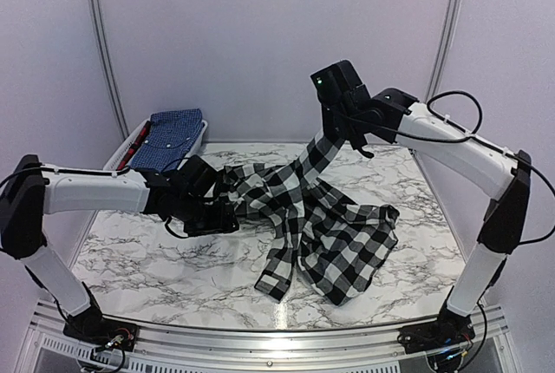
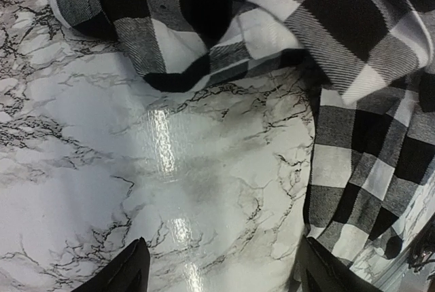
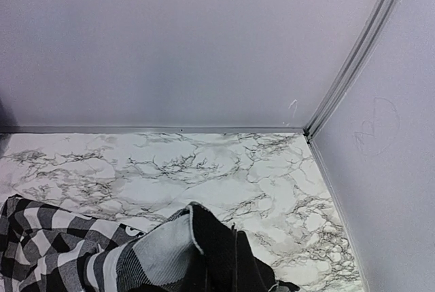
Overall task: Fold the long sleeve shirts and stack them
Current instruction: Flatten out the flattened shirt at the center of the board.
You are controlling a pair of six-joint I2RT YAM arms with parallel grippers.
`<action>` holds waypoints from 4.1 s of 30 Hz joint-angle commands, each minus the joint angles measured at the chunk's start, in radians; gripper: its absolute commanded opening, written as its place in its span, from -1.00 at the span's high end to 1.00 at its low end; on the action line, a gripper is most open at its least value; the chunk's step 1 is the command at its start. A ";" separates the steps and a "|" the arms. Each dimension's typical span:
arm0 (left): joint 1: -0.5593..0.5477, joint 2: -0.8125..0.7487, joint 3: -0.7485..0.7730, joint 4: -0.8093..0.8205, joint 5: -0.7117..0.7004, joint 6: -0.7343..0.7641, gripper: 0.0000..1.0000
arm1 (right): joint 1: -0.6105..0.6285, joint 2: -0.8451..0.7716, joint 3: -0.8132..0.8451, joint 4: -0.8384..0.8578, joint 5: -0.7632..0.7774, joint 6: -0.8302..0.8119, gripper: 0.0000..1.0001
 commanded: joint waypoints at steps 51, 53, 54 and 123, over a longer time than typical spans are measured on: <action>-0.199 -0.017 0.629 -0.079 -0.550 0.235 1.00 | 0.593 -0.180 -0.563 0.299 -0.419 0.038 1.00; -0.164 0.040 0.707 -0.057 -0.506 0.250 1.00 | 0.606 -0.139 -0.528 0.306 -0.417 0.033 1.00; -0.147 0.072 0.737 -0.045 -0.479 0.253 1.00 | 0.607 -0.118 -0.512 0.307 -0.415 0.026 0.94; 0.067 0.210 0.561 0.537 0.344 0.510 1.00 | -0.294 -0.099 -0.551 1.068 -1.523 -0.179 -0.77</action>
